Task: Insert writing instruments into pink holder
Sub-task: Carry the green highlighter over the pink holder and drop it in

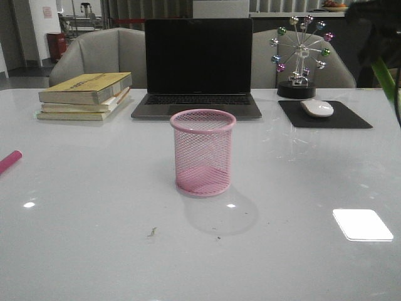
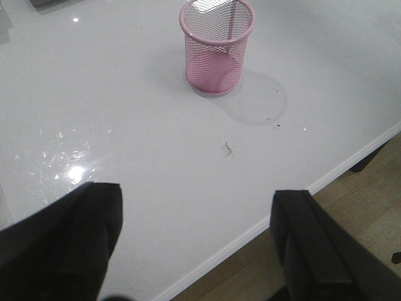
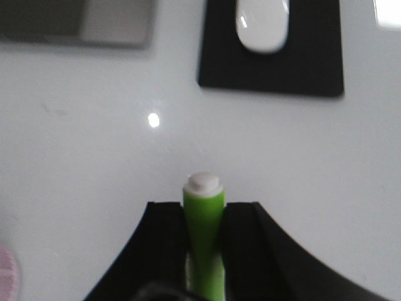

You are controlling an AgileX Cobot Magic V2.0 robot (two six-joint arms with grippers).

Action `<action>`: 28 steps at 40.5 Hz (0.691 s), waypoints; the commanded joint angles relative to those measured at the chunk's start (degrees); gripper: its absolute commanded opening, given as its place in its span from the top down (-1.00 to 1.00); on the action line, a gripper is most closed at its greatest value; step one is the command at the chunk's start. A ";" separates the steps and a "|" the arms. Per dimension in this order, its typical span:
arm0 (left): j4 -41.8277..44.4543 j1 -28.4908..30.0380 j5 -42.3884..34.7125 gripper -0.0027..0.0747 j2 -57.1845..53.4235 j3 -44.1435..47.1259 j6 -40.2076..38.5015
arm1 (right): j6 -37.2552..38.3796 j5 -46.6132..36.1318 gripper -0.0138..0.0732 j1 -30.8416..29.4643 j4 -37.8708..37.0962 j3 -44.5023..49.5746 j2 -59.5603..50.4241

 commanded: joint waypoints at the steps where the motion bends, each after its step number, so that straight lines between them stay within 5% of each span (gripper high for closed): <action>1: -0.37 -0.54 -4.06 -0.49 0.13 -1.60 0.00 | -0.65 -15.93 0.26 5.46 0.92 3.45 -7.43; 17: -0.37 -0.54 -4.06 -0.49 0.13 -1.60 0.00 | -0.65 -56.31 0.26 26.58 0.22 15.53 -6.60; 28: -0.37 -0.54 -4.06 -0.49 0.13 -1.60 0.00 | -0.60 -70.14 0.26 28.94 -0.21 15.53 4.64</action>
